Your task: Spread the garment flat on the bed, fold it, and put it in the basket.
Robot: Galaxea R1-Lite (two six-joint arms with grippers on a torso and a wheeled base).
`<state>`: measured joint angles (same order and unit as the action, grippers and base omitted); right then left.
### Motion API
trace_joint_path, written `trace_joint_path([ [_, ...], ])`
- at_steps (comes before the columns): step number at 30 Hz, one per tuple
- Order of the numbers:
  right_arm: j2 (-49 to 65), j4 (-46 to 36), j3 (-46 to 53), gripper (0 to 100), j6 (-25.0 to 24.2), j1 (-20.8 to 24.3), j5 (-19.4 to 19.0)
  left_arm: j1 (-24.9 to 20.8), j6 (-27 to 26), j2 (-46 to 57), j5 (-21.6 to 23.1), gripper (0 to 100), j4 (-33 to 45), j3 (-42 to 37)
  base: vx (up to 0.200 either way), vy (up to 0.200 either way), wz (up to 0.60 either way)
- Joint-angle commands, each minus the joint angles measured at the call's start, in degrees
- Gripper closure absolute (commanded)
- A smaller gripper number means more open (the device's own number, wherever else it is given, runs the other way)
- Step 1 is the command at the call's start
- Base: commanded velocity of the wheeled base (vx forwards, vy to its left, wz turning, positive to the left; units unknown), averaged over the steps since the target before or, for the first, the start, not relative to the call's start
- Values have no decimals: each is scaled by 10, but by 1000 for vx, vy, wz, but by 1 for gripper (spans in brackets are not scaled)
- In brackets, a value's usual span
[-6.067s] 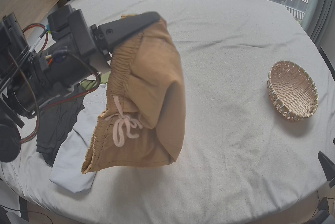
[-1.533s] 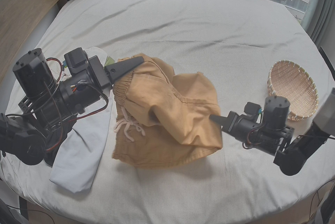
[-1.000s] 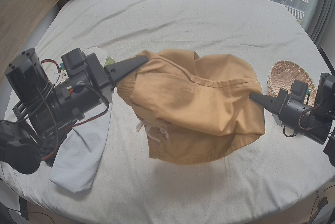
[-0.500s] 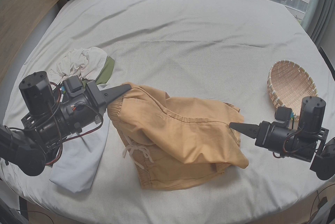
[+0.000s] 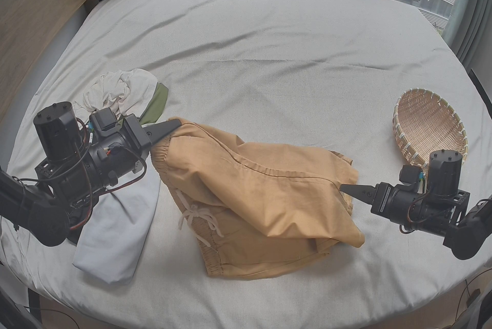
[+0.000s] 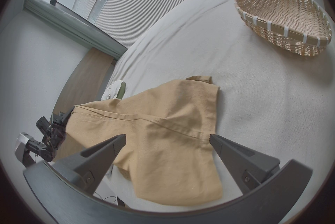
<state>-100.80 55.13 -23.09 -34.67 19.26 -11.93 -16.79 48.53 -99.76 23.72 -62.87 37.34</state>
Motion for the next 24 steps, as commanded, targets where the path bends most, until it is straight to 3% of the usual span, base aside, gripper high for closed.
trace_joint_path([
  [1,-48,24,4,0,-3,-12,1,6,-2,-4,-1,100,2,8,0,0,0],
  [7,-111,68,5,0,-24,-8,29,-5,-2,2,0,100,-2,3,0,0,0],
  [16,-178,157,6,0,-92,14,30,-27,-5,4,-1,100,-7,2,0,0,0],
  [17,-178,162,6,100,-101,18,30,-28,-5,4,-1,100,-8,2,0,0,0],
  [24,-144,198,14,100,-150,22,29,-33,-5,3,-2,100,-15,-4,0,0,0],
])
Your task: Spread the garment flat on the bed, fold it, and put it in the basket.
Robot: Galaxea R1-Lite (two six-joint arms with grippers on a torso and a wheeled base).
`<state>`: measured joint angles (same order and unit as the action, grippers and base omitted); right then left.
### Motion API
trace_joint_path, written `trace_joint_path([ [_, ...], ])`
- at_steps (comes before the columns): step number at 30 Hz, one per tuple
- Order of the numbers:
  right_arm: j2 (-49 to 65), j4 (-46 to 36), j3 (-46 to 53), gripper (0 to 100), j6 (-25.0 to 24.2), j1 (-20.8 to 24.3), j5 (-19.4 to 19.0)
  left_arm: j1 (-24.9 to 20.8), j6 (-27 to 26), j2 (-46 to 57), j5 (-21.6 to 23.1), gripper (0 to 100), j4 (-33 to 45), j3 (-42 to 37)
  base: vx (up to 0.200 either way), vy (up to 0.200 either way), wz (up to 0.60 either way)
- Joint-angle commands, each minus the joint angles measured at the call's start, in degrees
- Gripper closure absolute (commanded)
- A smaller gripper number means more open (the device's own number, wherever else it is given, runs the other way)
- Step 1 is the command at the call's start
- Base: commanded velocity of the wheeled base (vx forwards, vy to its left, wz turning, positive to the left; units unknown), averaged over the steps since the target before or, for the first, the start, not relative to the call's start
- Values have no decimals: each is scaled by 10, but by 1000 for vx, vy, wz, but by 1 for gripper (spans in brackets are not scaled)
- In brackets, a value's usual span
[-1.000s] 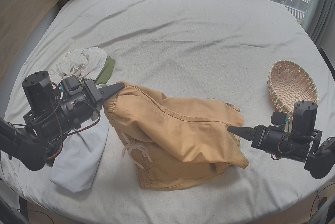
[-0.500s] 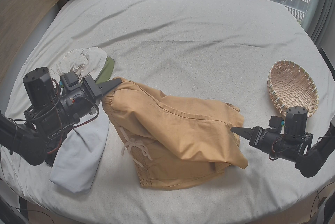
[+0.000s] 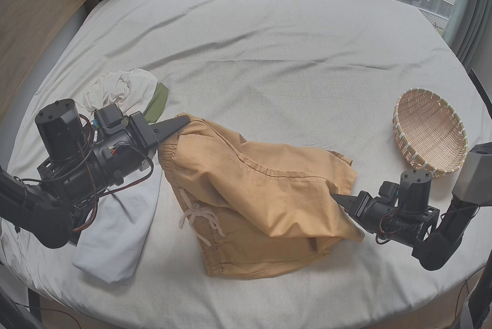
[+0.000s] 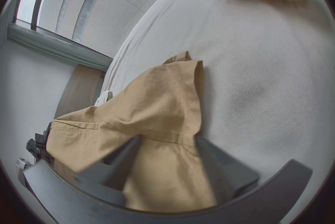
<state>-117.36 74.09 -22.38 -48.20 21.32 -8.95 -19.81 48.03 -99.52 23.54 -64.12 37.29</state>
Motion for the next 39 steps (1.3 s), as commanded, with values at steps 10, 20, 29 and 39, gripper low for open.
trace_joint_path([
  [10,116,3,1,100,-11,-53,-4,-1,0,1,-6,100,-12,-6,0,0,0],
  [20,113,-24,28,100,30,-73,-12,2,-27,-1,-8,100,-12,-11,0,0,0],
  [29,-15,38,27,0,72,-70,-15,2,-27,-1,-8,100,-12,-9,0,0,0],
  [39,-56,55,-16,0,66,-55,-14,-1,-27,-1,-8,100,-13,-6,0,0,0],
])
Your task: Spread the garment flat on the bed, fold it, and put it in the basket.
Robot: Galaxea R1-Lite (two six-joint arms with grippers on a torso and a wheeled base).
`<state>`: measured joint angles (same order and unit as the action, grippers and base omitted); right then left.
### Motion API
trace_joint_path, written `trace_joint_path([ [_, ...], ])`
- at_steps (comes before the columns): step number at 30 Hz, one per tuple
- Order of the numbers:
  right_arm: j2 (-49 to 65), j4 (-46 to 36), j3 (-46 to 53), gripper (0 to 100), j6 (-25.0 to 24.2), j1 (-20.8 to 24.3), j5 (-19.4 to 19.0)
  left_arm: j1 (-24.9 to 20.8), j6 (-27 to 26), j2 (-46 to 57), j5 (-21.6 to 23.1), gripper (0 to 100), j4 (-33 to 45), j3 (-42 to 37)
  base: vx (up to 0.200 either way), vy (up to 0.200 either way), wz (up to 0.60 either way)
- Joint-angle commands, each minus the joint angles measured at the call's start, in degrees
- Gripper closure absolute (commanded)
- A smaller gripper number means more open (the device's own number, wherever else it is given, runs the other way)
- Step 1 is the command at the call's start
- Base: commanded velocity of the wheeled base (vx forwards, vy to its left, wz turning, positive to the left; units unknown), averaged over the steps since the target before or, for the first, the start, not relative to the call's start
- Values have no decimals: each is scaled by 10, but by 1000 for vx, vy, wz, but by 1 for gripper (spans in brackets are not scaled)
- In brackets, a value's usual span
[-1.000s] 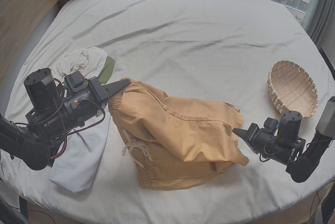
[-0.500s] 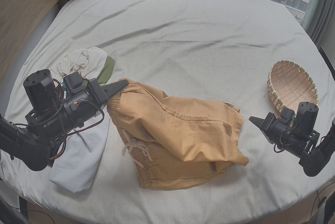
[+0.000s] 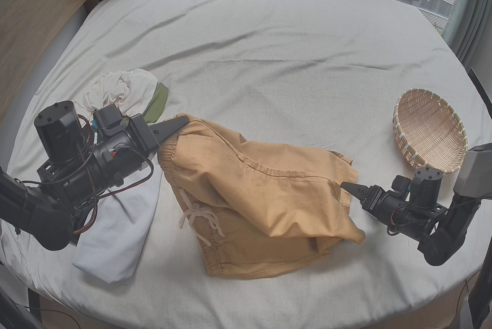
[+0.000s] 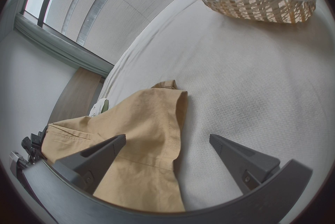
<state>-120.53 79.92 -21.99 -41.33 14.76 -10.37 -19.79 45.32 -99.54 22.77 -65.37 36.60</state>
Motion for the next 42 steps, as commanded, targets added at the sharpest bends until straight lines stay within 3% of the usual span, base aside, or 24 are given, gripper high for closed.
trace_joint_path([
  [1,-24,-3,-24,0,-7,14,0,-2,0,0,0,100,0,1,0,0,0],
  [4,-23,-3,-32,0,-20,24,3,-1,0,0,0,100,0,1,0,0,0],
  [5,-21,-1,-32,100,-26,29,5,0,0,0,-1,100,0,1,0,0,0],
  [22,97,-5,7,100,-30,21,3,8,-1,-3,-1,100,-24,1,0,0,0],
  [29,130,-12,15,100,-30,-15,-4,31,-1,-5,1,100,-33,23,0,0,0],
  [33,148,-13,19,100,-29,-57,-26,57,-1,-7,5,100,-27,44,0,0,0],
  [42,144,-13,43,100,-29,-61,-53,43,-29,-34,4,100,-28,30,0,0,0],
])
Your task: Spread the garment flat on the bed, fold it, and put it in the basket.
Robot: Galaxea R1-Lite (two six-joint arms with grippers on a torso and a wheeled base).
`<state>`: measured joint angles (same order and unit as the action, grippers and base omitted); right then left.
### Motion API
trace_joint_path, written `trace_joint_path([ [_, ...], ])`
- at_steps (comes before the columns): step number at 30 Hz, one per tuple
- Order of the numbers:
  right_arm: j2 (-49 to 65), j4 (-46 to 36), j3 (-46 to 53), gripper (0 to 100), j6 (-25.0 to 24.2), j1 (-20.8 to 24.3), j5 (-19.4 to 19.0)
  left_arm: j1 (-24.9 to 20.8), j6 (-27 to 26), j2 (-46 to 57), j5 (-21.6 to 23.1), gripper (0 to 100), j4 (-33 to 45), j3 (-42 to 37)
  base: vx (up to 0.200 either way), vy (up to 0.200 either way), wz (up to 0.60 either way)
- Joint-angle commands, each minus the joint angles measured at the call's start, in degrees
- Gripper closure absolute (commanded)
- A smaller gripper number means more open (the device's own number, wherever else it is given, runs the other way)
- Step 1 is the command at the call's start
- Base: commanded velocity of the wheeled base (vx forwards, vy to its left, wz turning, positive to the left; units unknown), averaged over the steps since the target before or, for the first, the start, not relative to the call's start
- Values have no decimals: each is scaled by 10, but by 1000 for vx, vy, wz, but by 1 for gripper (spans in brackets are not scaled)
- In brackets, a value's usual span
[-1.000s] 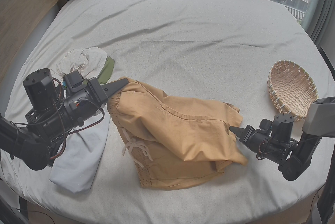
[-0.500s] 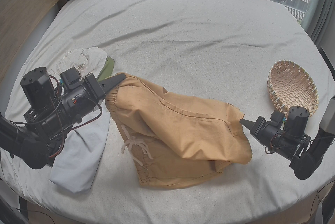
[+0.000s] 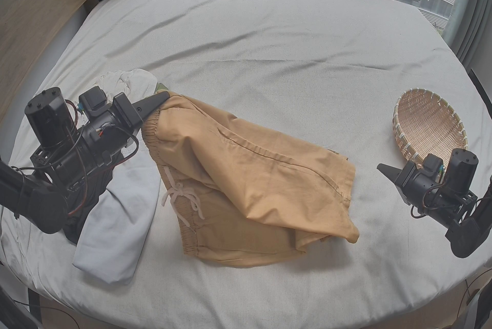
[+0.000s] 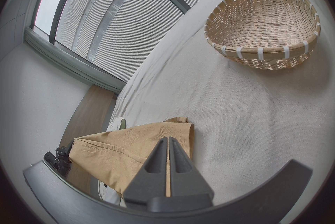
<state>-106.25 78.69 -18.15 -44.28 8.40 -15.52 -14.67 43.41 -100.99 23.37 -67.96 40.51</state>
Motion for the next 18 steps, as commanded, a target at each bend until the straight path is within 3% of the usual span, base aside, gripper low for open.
trace_joint_path([
  [1,-4,0,5,100,1,5,-2,-10,-18,-21,-2,100,-3,-14,0,0,0],
  [7,-45,8,20,100,2,7,-17,-10,-26,-28,-3,100,-8,-21,0,0,0],
  [8,-45,8,20,0,2,7,-18,-10,-26,-28,-3,100,-8,-21,0,0,0],
  [18,-69,9,25,0,-2,69,-20,-11,-26,-24,-3,100,-8,-21,0,0,0],
])
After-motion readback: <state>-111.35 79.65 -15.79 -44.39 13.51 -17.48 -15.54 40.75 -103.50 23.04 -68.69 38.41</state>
